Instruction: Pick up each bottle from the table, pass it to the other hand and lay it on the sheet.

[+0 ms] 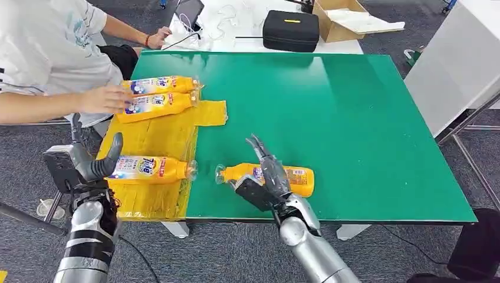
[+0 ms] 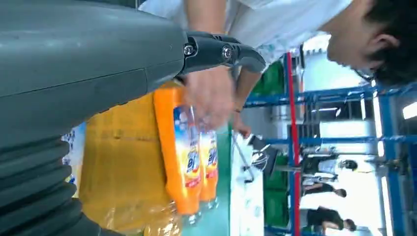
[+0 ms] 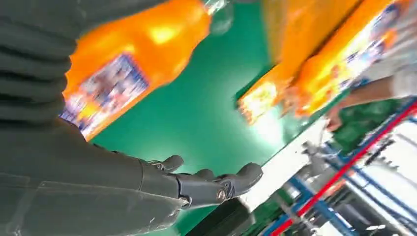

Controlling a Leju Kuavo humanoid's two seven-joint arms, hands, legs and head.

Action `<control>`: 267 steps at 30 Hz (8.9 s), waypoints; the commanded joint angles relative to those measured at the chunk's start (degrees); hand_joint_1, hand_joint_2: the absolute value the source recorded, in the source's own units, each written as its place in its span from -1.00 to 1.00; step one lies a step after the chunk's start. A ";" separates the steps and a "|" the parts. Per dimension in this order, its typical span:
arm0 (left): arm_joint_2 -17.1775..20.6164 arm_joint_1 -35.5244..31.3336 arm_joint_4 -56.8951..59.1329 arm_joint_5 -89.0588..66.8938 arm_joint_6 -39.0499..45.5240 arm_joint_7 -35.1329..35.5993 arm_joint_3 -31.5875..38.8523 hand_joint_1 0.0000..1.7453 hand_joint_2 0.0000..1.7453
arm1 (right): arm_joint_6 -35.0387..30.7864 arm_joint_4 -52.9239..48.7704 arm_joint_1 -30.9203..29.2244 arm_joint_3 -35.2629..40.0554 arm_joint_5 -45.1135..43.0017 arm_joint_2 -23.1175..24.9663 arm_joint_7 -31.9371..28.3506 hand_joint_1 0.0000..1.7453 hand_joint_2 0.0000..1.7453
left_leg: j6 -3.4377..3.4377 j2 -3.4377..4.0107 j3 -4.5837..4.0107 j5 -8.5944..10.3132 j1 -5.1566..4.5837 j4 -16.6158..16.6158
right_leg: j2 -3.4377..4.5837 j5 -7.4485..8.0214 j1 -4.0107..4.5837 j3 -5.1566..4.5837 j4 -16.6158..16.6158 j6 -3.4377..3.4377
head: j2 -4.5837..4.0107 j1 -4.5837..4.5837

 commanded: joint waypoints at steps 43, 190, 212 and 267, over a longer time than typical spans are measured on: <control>-2.19 -6.01 16.18 -2.17 -1.81 0.26 1.12 -1.00 1.00 | 36.06 31.69 -25.23 21.07 1.74 -15.02 7.64 1.00 1.00 | 0.16 0.17 0.40 0.15 -0.03 -0.03 | -0.09 0.21 0.02 0.37 -0.08 -0.11 | 0.00 0.00; 14.48 -8.81 0.68 -42.29 3.29 9.23 -22.98 1.00 1.00 | -5.24 -0.70 2.64 -7.53 -20.64 8.24 -20.31 -1.00 -1.00 | 0.09 0.35 -0.10 0.04 0.03 -0.05 | 0.03 0.12 0.10 -0.23 -0.02 -0.15 | 0.00 0.00; 20.04 -19.04 27.64 -53.02 -5.84 15.68 -34.79 1.00 1.00 | -2.16 -12.08 6.53 -9.96 -27.61 8.35 -22.60 -1.00 -1.00 | 0.08 0.27 -0.22 0.08 0.05 -0.01 | -0.07 0.13 0.11 -0.34 0.01 -0.14 | 0.00 0.02; 21.65 -16.00 28.09 -30.79 -28.23 0.49 -43.28 -1.00 1.00 | 2.40 2.60 0.73 -6.59 -29.96 10.07 -22.27 -1.00 -1.00 | 0.09 0.58 0.14 -0.02 0.03 -0.08 | 0.25 0.14 0.11 -0.03 -0.04 -0.19 | 0.00 0.00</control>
